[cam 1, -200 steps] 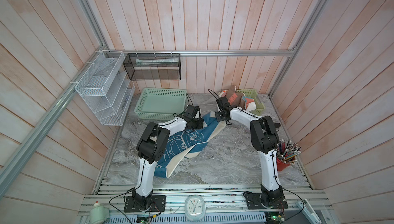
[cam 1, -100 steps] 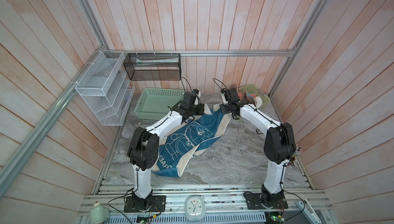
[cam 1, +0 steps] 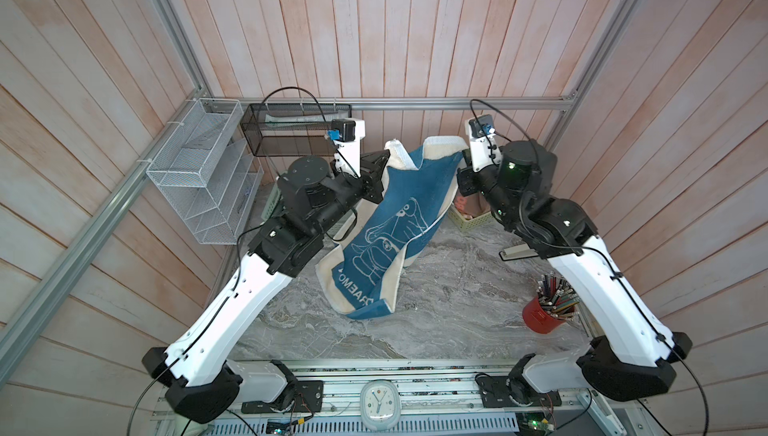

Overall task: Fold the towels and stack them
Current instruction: 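Lift the towel by its corners with both grippers, hanging it up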

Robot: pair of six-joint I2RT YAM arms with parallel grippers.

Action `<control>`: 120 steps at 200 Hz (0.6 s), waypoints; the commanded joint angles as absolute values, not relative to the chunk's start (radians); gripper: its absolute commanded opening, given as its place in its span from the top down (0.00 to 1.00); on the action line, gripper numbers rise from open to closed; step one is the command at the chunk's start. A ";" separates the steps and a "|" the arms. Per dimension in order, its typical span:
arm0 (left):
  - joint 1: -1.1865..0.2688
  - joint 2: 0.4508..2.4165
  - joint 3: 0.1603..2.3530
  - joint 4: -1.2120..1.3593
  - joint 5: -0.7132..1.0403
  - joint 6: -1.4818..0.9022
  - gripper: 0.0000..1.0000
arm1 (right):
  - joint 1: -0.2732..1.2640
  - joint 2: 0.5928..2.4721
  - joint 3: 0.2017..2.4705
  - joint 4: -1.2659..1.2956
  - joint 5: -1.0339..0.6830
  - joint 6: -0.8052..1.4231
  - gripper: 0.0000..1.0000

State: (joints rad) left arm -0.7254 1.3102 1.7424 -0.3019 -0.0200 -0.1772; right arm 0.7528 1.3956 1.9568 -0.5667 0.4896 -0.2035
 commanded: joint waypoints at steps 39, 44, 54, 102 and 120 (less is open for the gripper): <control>-0.916 1.325 2.067 -0.544 -0.095 -0.057 1.00 | 0.997 1.480 2.464 -0.710 0.877 -0.509 1.00; -0.932 1.336 2.098 -0.557 -0.102 -0.049 1.00 | 1.014 1.482 2.471 -0.686 0.903 -0.543 1.00; -0.945 1.355 2.155 -0.586 -0.111 -0.039 1.00 | 1.040 1.467 2.442 -0.616 0.943 -0.602 1.00; -0.986 1.460 2.360 -0.649 -0.185 0.003 1.00 | 1.091 1.489 2.446 -0.293 1.061 -0.929 1.00; -0.946 1.538 2.471 -0.709 -0.201 0.002 1.00 | 1.080 1.510 2.445 -0.186 1.055 -1.022 1.00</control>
State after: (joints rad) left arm -0.9817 1.4597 2.3592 -0.6201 -0.1486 -0.0284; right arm 1.0832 1.4860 2.4371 -0.4057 0.9993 -0.8143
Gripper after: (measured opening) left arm 0.048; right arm 0.055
